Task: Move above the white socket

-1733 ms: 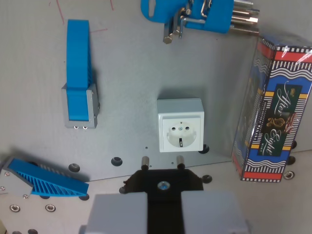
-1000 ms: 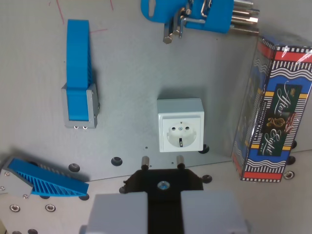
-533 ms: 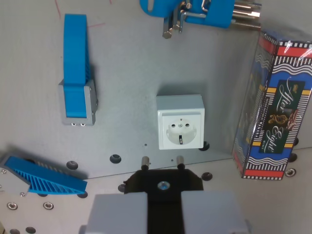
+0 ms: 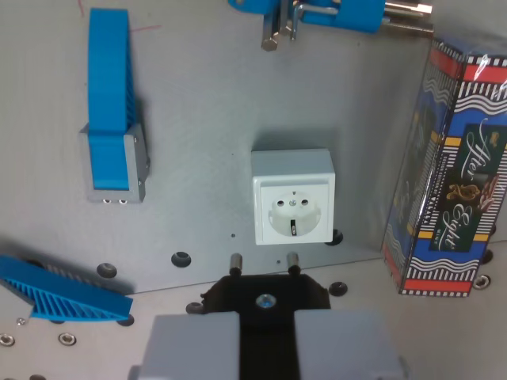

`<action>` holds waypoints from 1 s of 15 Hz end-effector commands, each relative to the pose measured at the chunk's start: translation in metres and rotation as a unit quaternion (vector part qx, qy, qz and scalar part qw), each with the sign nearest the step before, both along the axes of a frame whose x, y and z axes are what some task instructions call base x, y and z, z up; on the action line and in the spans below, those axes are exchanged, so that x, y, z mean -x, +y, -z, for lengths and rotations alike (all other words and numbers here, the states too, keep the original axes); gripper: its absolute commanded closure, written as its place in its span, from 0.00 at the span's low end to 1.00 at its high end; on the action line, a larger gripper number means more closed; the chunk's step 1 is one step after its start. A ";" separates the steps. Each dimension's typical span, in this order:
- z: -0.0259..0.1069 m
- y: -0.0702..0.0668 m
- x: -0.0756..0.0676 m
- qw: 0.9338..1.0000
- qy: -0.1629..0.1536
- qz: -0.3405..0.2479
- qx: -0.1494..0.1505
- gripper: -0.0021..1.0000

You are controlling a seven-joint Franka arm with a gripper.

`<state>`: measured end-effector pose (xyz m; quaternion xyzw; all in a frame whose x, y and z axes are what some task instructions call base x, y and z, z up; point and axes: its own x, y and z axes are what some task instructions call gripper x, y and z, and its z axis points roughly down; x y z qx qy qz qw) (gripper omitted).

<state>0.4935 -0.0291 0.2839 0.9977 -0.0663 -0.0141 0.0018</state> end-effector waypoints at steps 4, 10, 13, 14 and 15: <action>0.027 -0.006 0.017 0.998 -0.056 -0.009 -0.002 1.00; 0.056 -0.009 0.033 0.998 -0.055 -0.012 -0.003 1.00; 0.070 -0.010 0.040 0.999 -0.052 -0.010 -0.004 1.00; 0.075 -0.011 0.042 0.999 -0.050 -0.010 -0.004 1.00; 0.080 -0.011 0.045 0.999 -0.049 -0.011 -0.004 1.00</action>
